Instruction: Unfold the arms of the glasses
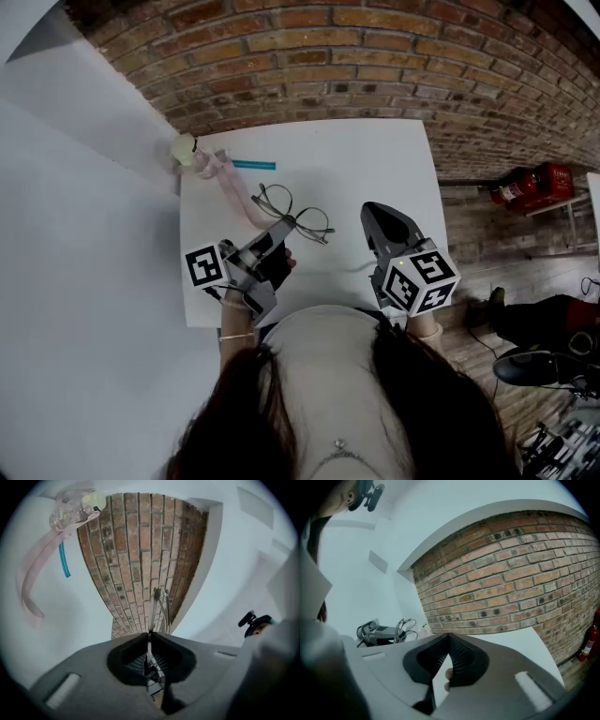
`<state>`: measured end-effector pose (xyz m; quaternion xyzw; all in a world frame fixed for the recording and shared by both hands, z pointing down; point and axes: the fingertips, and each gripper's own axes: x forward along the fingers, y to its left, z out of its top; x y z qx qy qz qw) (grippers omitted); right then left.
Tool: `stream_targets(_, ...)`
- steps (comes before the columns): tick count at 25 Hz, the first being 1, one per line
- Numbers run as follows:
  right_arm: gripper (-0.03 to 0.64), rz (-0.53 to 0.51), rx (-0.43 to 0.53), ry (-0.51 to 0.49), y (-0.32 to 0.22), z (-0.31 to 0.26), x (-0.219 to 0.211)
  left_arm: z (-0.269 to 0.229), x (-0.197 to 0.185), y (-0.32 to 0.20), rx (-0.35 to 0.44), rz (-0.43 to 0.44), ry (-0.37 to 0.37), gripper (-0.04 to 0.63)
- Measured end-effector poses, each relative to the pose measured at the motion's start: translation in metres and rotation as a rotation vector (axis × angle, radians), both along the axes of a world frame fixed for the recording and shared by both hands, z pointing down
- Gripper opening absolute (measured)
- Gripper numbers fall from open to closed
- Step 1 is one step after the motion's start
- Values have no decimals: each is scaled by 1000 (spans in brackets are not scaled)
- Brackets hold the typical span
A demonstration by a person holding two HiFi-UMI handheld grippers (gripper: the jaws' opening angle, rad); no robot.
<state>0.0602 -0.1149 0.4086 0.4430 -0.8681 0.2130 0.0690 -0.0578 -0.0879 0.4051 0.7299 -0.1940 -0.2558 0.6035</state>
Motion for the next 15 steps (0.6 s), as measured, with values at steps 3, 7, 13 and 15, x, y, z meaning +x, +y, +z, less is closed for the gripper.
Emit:
stream_targets(3,3,-6,3,1,1,-1,-1,-2,0,0,3,-2,6,21)
stream_targets(7,5,-11,24,8,2,-5,-2,-3,0,-1,3,-2,10,21)
stream_targets(13,4,-49,67,-14,7,-13,-7,-2,-1,-1,-3,-2,15,21)
stream_targets(15,3,-68,79,-24,9,-16,-10,-2,-1,-1,-3,-1,20,21)
